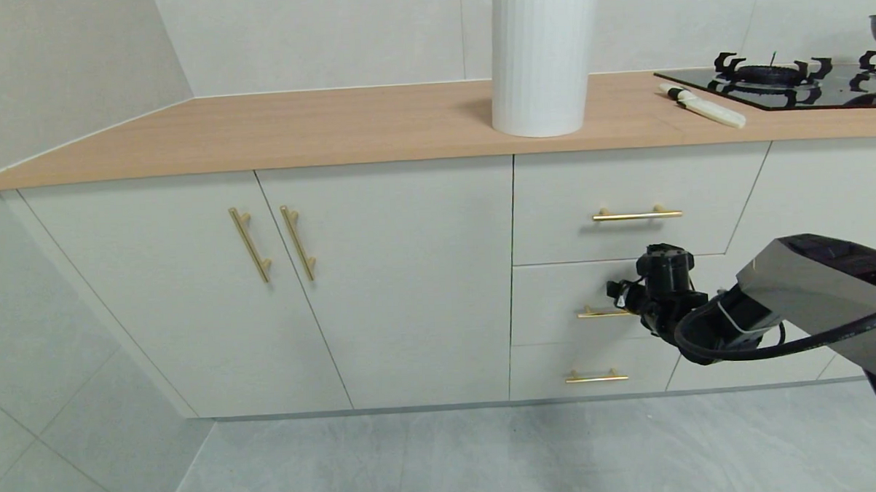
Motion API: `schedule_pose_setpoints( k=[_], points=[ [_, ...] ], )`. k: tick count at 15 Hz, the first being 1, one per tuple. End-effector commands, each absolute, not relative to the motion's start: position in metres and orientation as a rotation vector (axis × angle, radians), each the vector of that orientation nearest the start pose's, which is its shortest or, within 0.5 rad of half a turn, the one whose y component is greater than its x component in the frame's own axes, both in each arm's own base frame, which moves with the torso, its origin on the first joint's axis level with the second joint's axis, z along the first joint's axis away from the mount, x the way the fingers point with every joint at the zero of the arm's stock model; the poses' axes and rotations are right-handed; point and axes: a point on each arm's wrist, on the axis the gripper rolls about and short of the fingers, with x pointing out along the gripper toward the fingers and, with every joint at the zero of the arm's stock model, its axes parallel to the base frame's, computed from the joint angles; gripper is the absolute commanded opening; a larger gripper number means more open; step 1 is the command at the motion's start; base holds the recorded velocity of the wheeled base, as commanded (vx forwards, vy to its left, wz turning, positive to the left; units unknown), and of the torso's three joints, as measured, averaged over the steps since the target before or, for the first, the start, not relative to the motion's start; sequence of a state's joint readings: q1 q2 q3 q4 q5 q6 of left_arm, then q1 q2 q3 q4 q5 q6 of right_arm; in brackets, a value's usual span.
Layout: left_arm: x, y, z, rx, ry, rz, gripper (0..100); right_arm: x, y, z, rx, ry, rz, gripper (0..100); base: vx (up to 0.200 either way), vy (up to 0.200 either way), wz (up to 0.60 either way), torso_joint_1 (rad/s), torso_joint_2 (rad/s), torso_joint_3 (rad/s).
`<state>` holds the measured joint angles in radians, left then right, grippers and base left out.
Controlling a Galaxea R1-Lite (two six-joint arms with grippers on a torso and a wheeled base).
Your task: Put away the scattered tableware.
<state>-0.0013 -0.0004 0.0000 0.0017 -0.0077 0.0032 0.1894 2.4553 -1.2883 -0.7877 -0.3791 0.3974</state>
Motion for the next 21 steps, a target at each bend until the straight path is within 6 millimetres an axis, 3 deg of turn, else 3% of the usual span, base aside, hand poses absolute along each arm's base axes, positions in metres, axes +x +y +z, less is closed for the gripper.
schedule_pose_setpoints(
  k=[1,4,6,8,11,12,15,19,21],
  points=[
    [-0.023,0.000,0.075,0.003,0.002,-0.009,100,0.458,0.078,0.020,0.287,0.320,-0.262,100,0.000,0.000,0.00,0.000,0.00,0.000],
    [-0.023,0.000,0.075,0.003,0.002,-0.009,100,0.456,0.078,0.025,0.290,0.315,-0.261,100,0.000,0.000,0.00,0.000,0.00,0.000],
    [-0.023,0.000,0.075,0.003,0.002,-0.009,100,0.439,0.077,0.036,0.275,0.339,-0.256,100,0.000,0.000,0.00,0.000,0.00,0.000],
    [-0.023,0.000,0.075,0.003,0.002,-0.009,100,0.416,0.073,0.064,0.233,0.336,-0.229,100,0.000,0.000,0.00,0.000,0.00,0.000],
    [-0.023,0.000,0.075,0.003,0.002,-0.009,100,0.366,0.069,0.102,0.196,0.327,-0.207,100,0.000,0.000,0.00,0.000,0.00,0.000],
    [-0.023,0.000,0.075,0.003,0.002,-0.009,100,0.335,0.063,0.123,0.177,0.304,-0.201,100,0.000,0.000,0.00,0.000,0.00,0.000],
    [-0.023,0.000,0.075,0.003,0.002,-0.009,100,0.257,0.054,0.159,0.186,0.233,-0.178,100,0.000,0.000,0.00,0.000,0.00,0.000],
    [-0.023,0.000,0.075,0.003,0.002,-0.009,100,0.154,0.028,0.191,0.176,0.037,-0.186,100,0.000,0.000,0.00,0.000,0.00,0.000],
    [-0.023,0.000,0.075,0.003,0.002,-0.009,100,0.111,0.013,0.197,0.154,-0.075,-0.216,100,0.000,0.000,0.00,0.000,0.00,0.000]
  ],
)
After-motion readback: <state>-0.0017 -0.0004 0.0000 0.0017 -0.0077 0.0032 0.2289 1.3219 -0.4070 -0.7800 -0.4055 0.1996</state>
